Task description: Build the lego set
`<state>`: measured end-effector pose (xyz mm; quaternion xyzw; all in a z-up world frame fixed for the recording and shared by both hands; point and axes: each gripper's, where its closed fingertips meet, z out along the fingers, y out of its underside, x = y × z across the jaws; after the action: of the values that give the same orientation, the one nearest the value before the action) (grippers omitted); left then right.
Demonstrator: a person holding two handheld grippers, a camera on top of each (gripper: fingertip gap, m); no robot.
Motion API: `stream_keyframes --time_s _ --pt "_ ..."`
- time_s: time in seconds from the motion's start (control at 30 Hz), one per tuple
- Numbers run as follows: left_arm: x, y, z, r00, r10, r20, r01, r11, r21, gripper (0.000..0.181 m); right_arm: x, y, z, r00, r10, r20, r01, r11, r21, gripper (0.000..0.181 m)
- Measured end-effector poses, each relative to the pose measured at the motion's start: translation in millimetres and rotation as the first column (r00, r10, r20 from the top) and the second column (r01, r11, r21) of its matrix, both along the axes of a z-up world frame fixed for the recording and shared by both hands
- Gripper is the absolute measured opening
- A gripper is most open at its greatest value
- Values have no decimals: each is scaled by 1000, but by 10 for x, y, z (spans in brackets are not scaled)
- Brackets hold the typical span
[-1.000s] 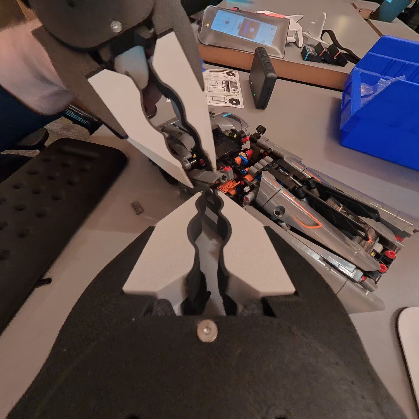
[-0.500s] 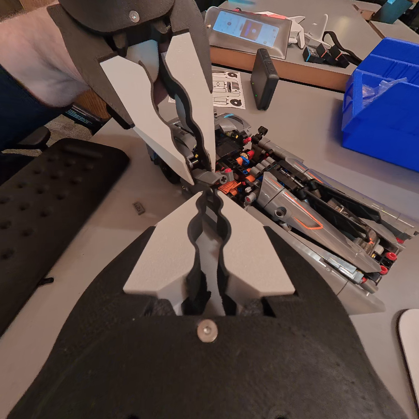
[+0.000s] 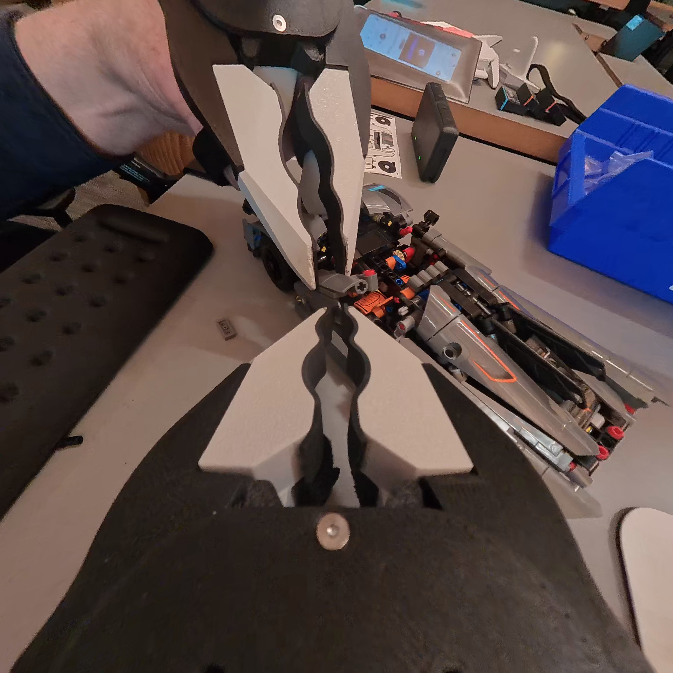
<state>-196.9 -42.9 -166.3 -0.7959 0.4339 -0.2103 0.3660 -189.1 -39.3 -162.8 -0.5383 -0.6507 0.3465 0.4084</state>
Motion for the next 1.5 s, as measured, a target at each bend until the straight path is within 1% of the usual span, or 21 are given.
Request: stream_keyframes --time_s 0.1,0.17,0.2,0.27,0.3,0.4,0.47,0.53,0.77,0.9,1.03,1.17,1.5 --pt "-6 -4 62 1000 9 -13 -9 999 43 13 -13 -28 -7 1000 5 18 -6 999 40 2" --pt "1 7 147 1000 24 -9 -23 997 76 19 -19 -36 -7 1000 6 21 -7 999 54 2" --pt "-7 15 139 999 35 -37 -32 996 83 24 -21 -37 -8 1000 5 21 -7 998 57 2" --pt "-11 61 75 993 66 -100 -57 994 90 38 -23 -42 -6 1000 7 21 -8 998 64 2" --pt "-2 80 55 991 73 -109 -63 994 87 40 -23 -43 -6 1000 7 22 -9 998 67 2" --pt "37 114 50 996 73 -51 -71 996 51 35 -26 -50 -3 1000 7 25 -9 997 75 2" --pt "63 94 46 999 49 -14 -49 999 11 29 -26 -49 -2 1000 6 27 -8 996 84 2" --pt "87 75 46 1000 28 9 -28 1000 -1 23 -23 -44 1 1000 4 25 -6 996 85 2" --pt "90 50 61 993 13 120 -7 999 -53 22 -30 -64 7 1000 9 24 -12 996 93 2" --pt "95 44 71 989 14 144 -5 998 -64 23 -32 -69 1 1000 11 27 -14 995 99 2" --pt "96 72 155 981 29 193 -19 998 -55 21 -36 -79 -5 999 14 30 -17 995 100 2" --pt "80 74 142 985 31 172 -22 998 -55 22 -43 -91 -12 999 16 34 -19 995 103 2" --pt "33 85 152 980 43 194 -31 998 -62 21 -52 -124 -17 999 24 44 -28 994 103 1"
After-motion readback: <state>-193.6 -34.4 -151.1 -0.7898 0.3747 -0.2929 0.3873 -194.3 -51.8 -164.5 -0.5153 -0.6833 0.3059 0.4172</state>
